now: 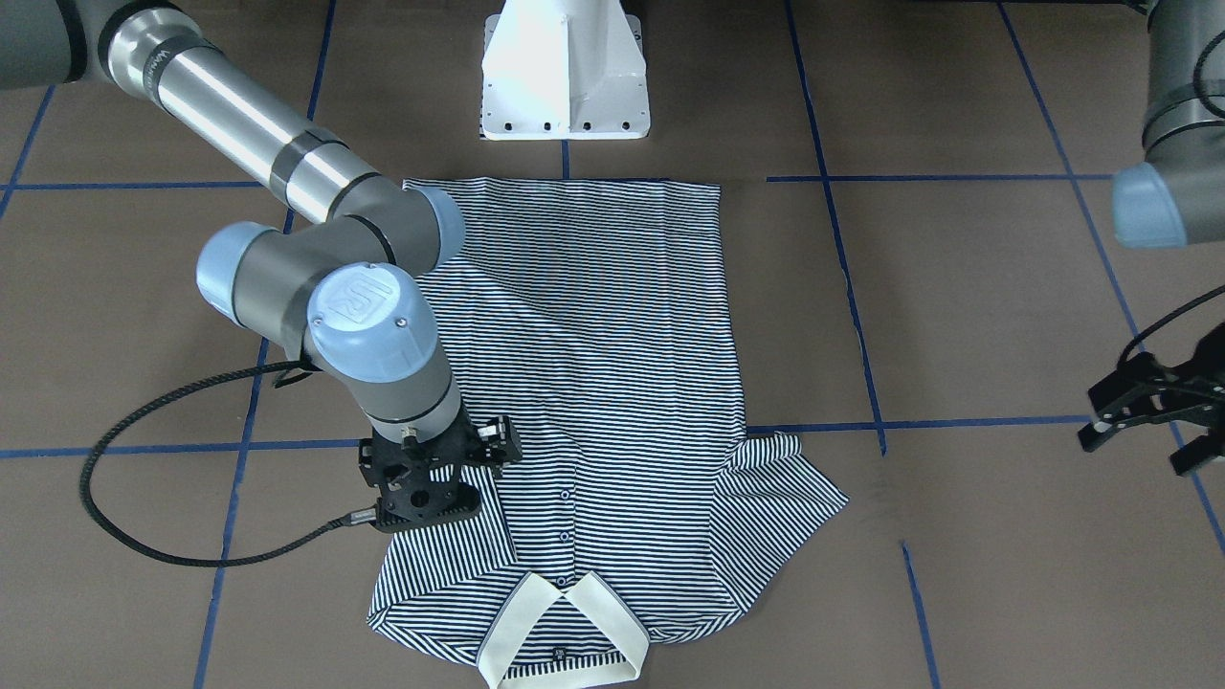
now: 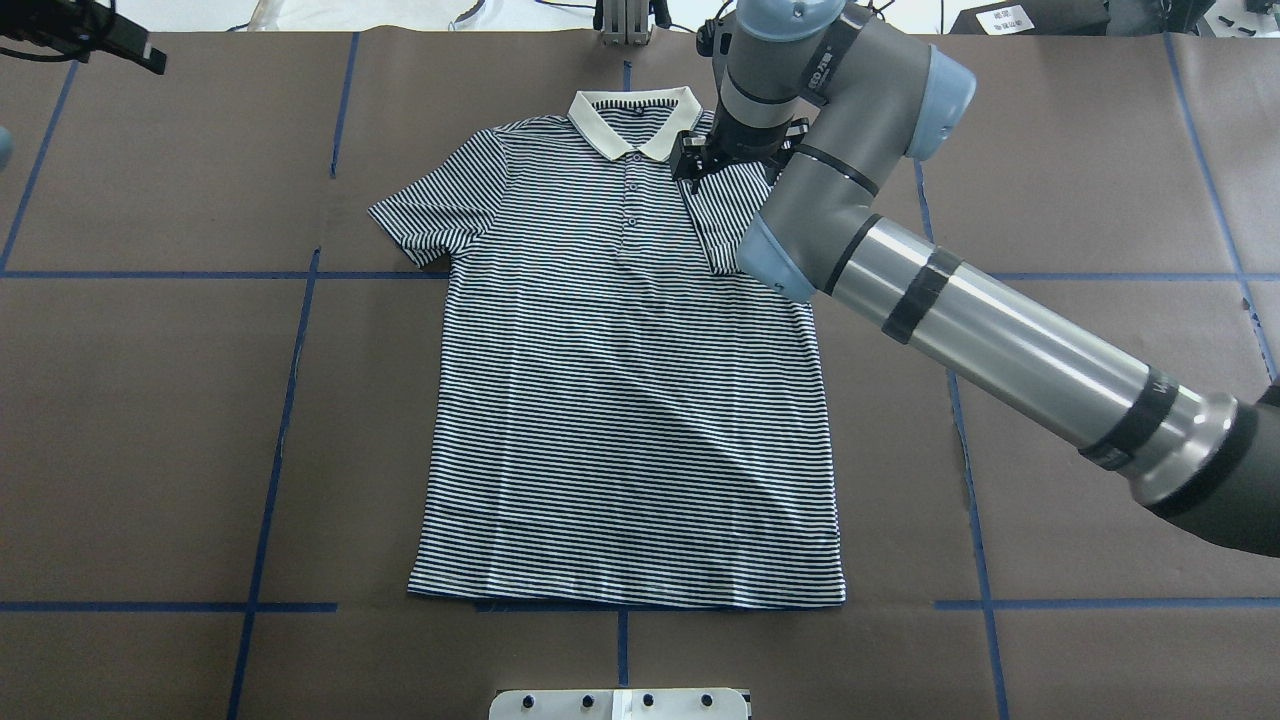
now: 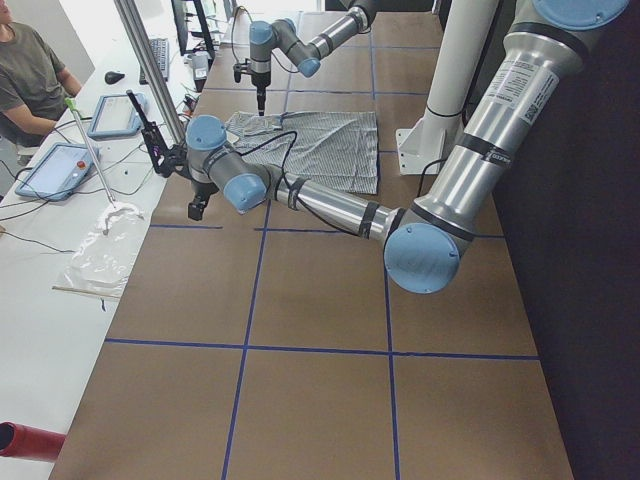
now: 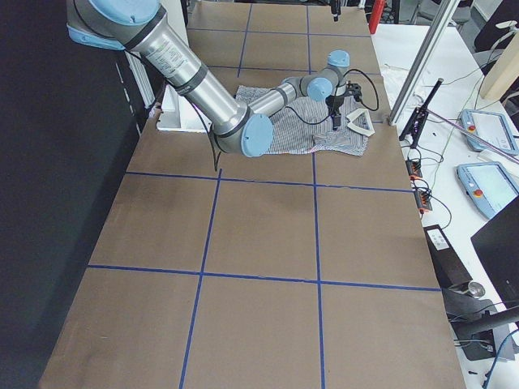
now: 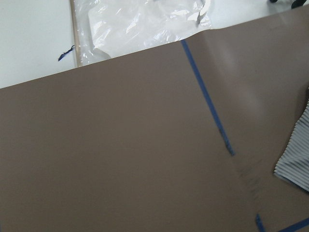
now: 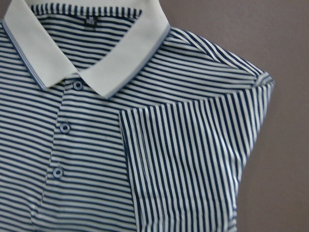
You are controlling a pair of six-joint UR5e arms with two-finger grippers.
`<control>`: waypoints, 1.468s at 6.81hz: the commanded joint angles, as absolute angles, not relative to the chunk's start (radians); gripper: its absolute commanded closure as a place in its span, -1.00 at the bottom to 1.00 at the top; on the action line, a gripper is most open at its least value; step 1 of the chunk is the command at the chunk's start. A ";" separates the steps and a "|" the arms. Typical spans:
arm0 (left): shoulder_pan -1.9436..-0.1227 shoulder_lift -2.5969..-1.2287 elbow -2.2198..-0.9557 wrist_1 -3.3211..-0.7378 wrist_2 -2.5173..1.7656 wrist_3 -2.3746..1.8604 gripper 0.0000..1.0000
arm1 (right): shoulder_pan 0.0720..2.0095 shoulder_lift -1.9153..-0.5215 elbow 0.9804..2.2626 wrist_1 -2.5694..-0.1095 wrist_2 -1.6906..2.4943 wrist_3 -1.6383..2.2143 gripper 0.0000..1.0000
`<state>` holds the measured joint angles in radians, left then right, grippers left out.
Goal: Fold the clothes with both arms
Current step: 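Fold the sleeve inward over the shirt body with the right gripper, then release the sleeve and raise the right gripper while the left arm approaches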
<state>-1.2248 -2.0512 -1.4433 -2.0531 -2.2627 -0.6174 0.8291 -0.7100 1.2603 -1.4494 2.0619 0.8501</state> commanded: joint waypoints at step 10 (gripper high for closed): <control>-0.767 -2.180 -1.204 -2.174 -1.675 -1.259 -0.79 | 0.888 -0.982 1.660 -1.586 2.155 0.966 -1.00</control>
